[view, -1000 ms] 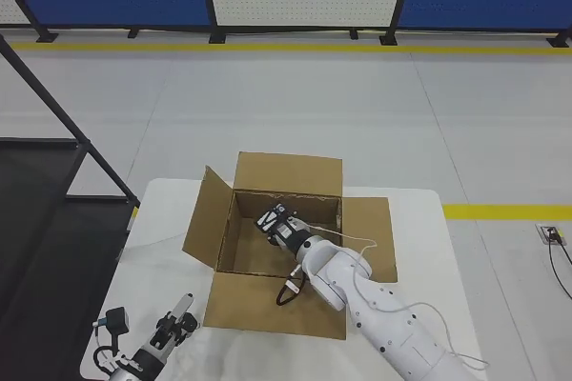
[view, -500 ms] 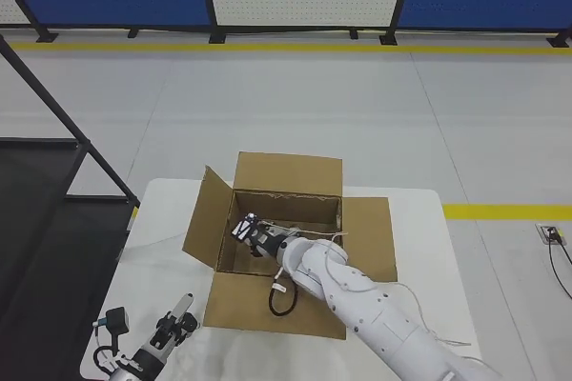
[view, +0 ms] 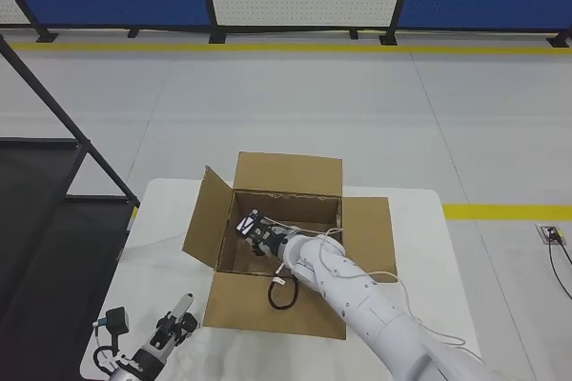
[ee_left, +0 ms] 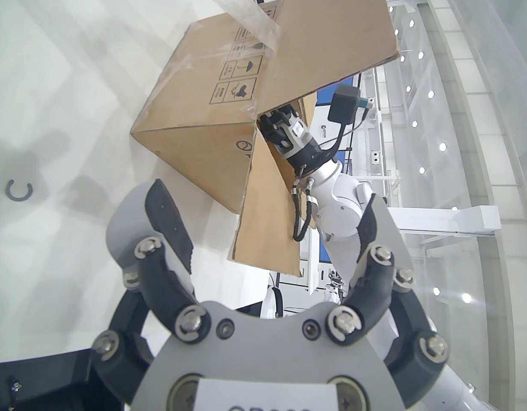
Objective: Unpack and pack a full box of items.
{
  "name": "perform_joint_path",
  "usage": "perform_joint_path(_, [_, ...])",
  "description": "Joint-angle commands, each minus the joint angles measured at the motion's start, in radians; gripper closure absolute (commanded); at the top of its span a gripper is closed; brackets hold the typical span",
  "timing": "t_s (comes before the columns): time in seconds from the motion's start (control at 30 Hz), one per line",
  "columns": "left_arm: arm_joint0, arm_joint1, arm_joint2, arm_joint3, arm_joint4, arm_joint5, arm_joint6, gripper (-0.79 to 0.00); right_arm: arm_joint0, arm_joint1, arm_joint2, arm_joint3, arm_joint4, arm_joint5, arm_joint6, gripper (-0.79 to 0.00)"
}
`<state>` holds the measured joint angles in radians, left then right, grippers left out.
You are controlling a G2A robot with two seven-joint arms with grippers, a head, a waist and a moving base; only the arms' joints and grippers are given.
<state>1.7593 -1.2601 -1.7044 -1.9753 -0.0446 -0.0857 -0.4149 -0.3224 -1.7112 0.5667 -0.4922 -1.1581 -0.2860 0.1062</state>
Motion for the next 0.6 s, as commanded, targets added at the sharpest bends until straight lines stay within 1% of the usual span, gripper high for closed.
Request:
perform_joint_path(0.0, [0.0,0.0,0.0,0.0,0.0,0.0,0.0,-0.785,0.001,-0.006,0.004,0.021,0.006,-0.004,-0.01,-0.345])
perform_joint_path(0.07, [0.0,0.0,0.0,0.0,0.0,0.0,0.0,-0.785,0.002,-0.01,0.007,0.035,0.007,-0.012,-0.022,-0.382])
perform_joint_path(0.1, [0.0,0.0,0.0,0.0,0.0,0.0,0.0,-0.785,0.002,-0.012,0.009,0.04,0.006,-0.014,-0.031,-0.48])
perform_joint_path(0.17, [0.0,0.0,0.0,0.0,0.0,0.0,0.0,-0.785,0.001,-0.013,0.011,0.046,-0.001,-0.016,-0.05,-0.576])
perform_joint_path(0.3, [0.0,0.0,0.0,0.0,0.0,0.0,0.0,-0.785,-0.006,-0.012,0.02,0.04,-0.014,0.008,-0.076,-0.634])
perform_joint_path(0.4, [0.0,0.0,0.0,0.0,0.0,0.0,0.0,-0.785,-0.016,-0.002,0.034,0.015,-0.029,0.009,-0.135,-0.671])
perform_joint_path(0.47, [0.0,0.0,0.0,0.0,0.0,0.0,0.0,-0.785,-0.032,0.012,0.048,-0.012,-0.045,0.013,-0.194,-0.705])
perform_joint_path(0.53, [0.0,0.0,0.0,0.0,0.0,0.0,0.0,-0.785,-0.052,0.032,0.067,-0.055,-0.067,0.015,-0.249,-0.785])
perform_joint_path(0.57, [0.0,0.0,0.0,0.0,0.0,0.0,0.0,-0.785,-0.065,0.043,0.078,-0.084,-0.081,0.02,-0.27,-0.785])
